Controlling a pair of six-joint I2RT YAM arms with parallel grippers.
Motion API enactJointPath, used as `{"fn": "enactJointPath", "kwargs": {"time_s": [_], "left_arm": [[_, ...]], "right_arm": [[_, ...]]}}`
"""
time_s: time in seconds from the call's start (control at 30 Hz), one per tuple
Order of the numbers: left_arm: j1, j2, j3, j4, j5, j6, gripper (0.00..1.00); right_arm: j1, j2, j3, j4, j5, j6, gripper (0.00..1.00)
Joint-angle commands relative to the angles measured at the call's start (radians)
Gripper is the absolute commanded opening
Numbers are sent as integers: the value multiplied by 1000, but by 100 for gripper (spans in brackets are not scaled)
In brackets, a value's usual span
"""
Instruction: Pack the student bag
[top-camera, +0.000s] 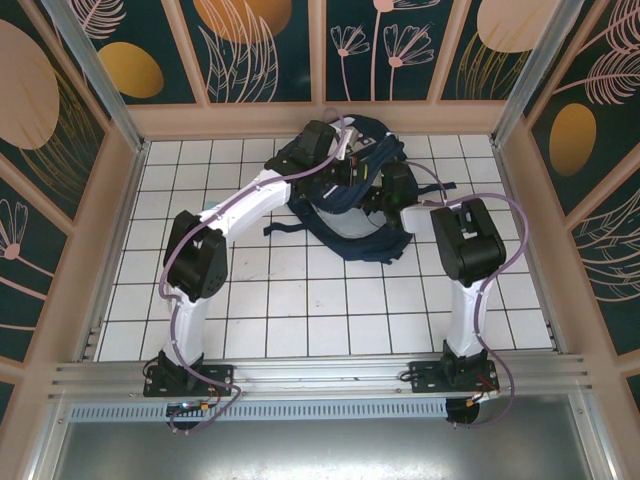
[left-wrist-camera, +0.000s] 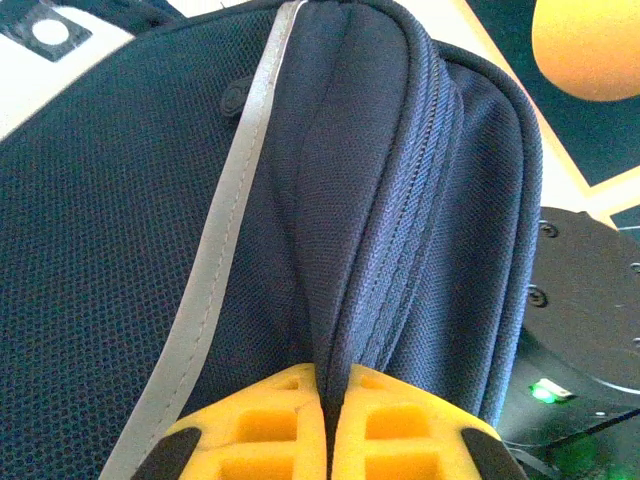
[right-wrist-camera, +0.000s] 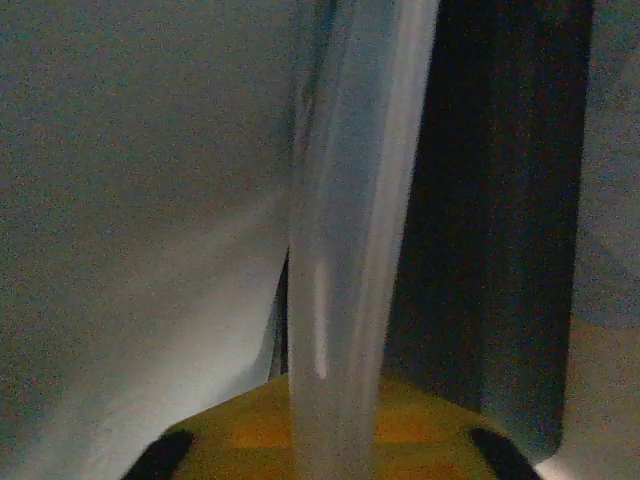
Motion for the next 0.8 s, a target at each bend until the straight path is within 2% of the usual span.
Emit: {"fn": "enactJointPath", "kwargs": {"time_s": [0.0,0.07,0.17,0.37,0.6,0.73,0.77], "left_arm": [[-20,-87,6,95,42,-30,0],[-20,-86,8,95,11,-21,0],[-20,-84,11,100,-25,-14,0],[-21,-63,42,104,-39,-12,0],[-21,-42,45,115,-34,-32,0],[-20,-40,27,117,-60,-35,0],[-20,-40,22,118,-70,-36,5]], "right_arm": [[15,-6,44,-100,66,23,36],[14,-43,24,-173,103,12,49],[5,-121,-27,-245,146,-7,59],[-32,-237,-68,-438,198,-92,66],[-63,-325,-113,-599,225,-211,67],[-62,-447,-164,-709,286,-283,67],[-62,-484,-182,-728,314,-292,67]]}}
